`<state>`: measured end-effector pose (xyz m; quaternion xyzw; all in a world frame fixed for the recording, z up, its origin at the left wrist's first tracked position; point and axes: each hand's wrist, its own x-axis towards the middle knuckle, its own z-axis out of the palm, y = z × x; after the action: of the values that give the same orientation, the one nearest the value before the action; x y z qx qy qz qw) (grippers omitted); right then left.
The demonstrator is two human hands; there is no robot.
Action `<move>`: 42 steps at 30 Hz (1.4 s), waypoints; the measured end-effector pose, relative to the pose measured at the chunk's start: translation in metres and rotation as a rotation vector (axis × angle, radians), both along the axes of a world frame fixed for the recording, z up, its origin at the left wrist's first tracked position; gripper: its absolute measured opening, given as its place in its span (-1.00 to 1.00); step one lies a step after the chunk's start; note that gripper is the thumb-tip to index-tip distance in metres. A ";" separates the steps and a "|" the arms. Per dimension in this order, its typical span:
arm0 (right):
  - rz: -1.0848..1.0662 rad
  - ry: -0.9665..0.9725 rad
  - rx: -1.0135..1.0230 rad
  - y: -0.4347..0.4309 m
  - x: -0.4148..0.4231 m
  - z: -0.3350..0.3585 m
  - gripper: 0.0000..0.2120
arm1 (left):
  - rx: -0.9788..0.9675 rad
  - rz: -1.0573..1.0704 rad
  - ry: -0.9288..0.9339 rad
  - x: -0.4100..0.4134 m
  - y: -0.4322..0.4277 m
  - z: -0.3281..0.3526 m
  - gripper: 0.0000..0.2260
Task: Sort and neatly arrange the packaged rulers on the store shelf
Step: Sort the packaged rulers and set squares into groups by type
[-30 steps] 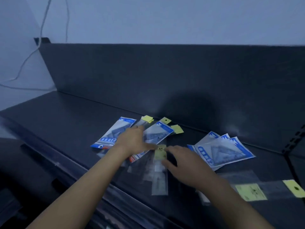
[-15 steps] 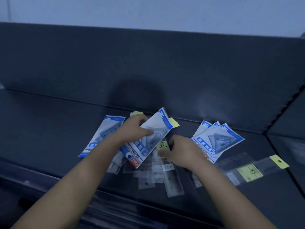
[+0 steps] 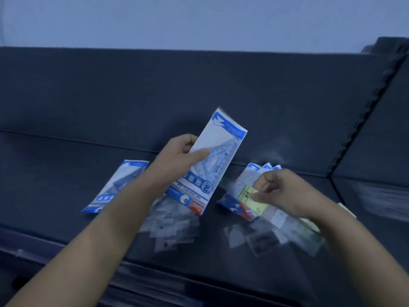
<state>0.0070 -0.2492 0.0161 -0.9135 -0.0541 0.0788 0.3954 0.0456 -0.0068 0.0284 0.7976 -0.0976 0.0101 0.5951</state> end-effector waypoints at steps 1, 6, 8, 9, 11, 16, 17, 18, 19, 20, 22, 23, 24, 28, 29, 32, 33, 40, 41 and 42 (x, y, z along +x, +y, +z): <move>0.015 -0.032 -0.023 -0.016 -0.006 0.004 -0.91 | -0.001 -0.040 -0.011 0.001 -0.013 0.002 -0.92; -0.137 -0.147 -0.132 -0.083 -0.047 0.010 -0.78 | -0.006 -0.241 -0.028 0.003 -0.085 0.003 -0.95; -0.229 -0.186 -0.231 -0.107 -0.066 0.005 -0.74 | 0.053 -0.338 -0.054 0.005 -0.113 0.002 -0.96; -0.278 -0.199 -0.267 -0.119 -0.076 0.004 -0.74 | 0.094 -0.374 -0.072 0.007 -0.126 0.002 -0.95; -0.368 -0.215 -0.304 -0.145 -0.098 0.001 -0.77 | 0.143 -0.435 -0.085 0.008 -0.153 0.005 -0.92; -0.494 -0.223 -0.353 -0.209 -0.142 -0.008 -0.81 | 0.148 -0.614 -0.071 -0.003 -0.226 0.006 -0.92; -0.517 -0.216 -0.336 -0.221 -0.150 -0.010 -0.81 | 0.170 -0.641 -0.058 -0.006 -0.241 0.005 -0.90; -0.533 -0.212 -0.322 -0.234 -0.157 -0.012 -0.81 | 0.191 -0.664 -0.039 -0.008 -0.257 0.003 -0.89; -0.539 -0.209 -0.312 -0.247 -0.163 -0.013 -0.81 | 0.213 -0.686 -0.021 -0.011 -0.272 0.001 -0.87; -0.538 -0.208 -0.304 -0.261 -0.169 -0.015 -0.80 | 0.233 -0.702 -0.009 -0.014 -0.289 -0.002 -0.87; -0.524 -0.210 -0.283 -0.293 -0.177 -0.019 -0.79 | 0.267 -0.702 -0.006 -0.022 -0.322 -0.006 -0.89; -0.518 -0.209 -0.271 -0.310 -0.181 -0.021 -0.78 | 0.277 -0.687 -0.008 -0.027 -0.339 -0.010 -0.90; -0.511 -0.213 -0.258 -0.328 -0.184 -0.023 -0.77 | 0.282 -0.667 -0.008 -0.032 -0.356 -0.013 -0.92; -0.452 -0.238 -0.213 -0.405 -0.193 -0.031 -0.70 | 0.290 -0.600 -0.049 -0.059 -0.424 -0.027 -0.92; -0.430 -0.233 -0.204 -0.424 -0.195 -0.032 -0.68 | 0.285 -0.574 -0.059 -0.067 -0.441 -0.029 -0.93; -0.383 -0.210 -0.151 -0.475 -0.200 -0.035 -0.67 | 0.268 -0.489 -0.067 -0.086 -0.484 -0.030 -0.97; -0.374 -0.205 -0.124 -0.489 -0.201 -0.036 -0.69 | 0.258 -0.462 -0.067 -0.090 -0.495 -0.030 -0.96; -0.360 -0.145 0.038 -0.560 -0.182 -0.048 -0.79 | 0.289 -0.377 -0.033 -0.096 -0.537 -0.034 -0.89; -0.363 -0.150 0.046 -0.566 -0.176 -0.049 -0.79 | 0.292 -0.373 -0.031 -0.092 -0.541 -0.034 -0.89; -0.368 -0.161 0.057 -0.572 -0.171 -0.050 -0.78 | 0.292 -0.372 -0.033 -0.087 -0.545 -0.034 -0.88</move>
<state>-0.1635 -0.8208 -0.0340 -0.8998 0.0801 -0.0694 0.4232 -0.0418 -0.5517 -0.0055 0.8432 -0.2528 -0.1008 0.4636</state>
